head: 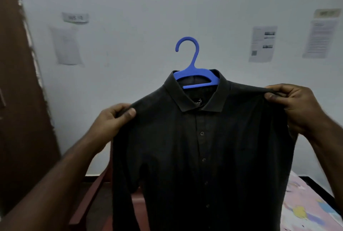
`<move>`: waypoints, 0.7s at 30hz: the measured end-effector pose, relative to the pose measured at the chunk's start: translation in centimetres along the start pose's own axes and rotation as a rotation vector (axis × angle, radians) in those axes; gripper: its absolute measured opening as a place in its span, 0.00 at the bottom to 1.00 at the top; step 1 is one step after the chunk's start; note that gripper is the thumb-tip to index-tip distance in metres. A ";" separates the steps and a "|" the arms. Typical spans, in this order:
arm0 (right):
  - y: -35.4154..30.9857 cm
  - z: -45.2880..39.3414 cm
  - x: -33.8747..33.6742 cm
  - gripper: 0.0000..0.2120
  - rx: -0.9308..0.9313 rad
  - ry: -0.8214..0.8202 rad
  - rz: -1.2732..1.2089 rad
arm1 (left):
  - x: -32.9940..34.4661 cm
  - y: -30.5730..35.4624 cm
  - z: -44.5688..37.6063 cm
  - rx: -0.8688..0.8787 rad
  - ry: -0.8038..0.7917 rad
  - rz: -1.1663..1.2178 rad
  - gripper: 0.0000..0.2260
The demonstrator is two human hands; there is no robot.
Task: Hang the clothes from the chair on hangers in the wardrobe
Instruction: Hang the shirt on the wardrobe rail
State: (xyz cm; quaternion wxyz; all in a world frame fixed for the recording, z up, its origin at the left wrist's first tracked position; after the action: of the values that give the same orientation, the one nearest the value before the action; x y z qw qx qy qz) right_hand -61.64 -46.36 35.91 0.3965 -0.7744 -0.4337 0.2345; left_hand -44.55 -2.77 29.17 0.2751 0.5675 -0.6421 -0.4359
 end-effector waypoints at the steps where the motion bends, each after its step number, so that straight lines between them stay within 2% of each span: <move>1: 0.0 0.0 1.6 0.22 0.007 -0.015 -0.016 | -1.2 -0.9 0.8 -0.012 -0.018 -0.039 0.09; 3: -0.1 0.3 5.5 0.20 0.026 -0.067 -0.046 | -5.0 -2.3 1.8 -0.021 0.040 -0.036 0.06; 8: -1.3 0.7 15.1 0.17 0.024 -0.197 -0.095 | -15.1 -2.9 2.9 -0.071 0.230 0.176 0.09; 14: -0.7 1.8 23.7 0.31 0.041 -0.299 -0.148 | -24.6 -1.1 5.9 -0.060 0.359 0.133 0.06; 16: -0.8 2.5 26.8 0.28 0.060 -0.349 -0.173 | -27.5 -0.8 7.2 -0.075 0.390 0.120 0.07; 19: -1.1 3.0 31.1 0.16 0.080 -0.407 -0.182 | -31.4 0.0 9.5 -0.093 0.452 0.095 0.07; 21: -1.4 3.0 33.4 0.12 0.070 -0.414 -0.144 | -33.9 0.6 11.0 -0.096 0.507 0.079 0.08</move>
State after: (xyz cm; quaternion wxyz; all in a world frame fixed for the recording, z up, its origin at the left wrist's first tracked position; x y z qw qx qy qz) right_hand -47.27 -16.07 34.65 0.3412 -0.6624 -0.5519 0.3744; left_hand -47.21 32.81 29.32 0.4707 0.6194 -0.5528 -0.2986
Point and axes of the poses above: each hand's wrist, its own z-axis away from the middle knuckle, its own x-axis out of the palm, y = z × x, the point moved 10 cm from there along -z, towards the middle knuckle, and after that the axes turned 3 degrees about y, right-handed, at the moved point
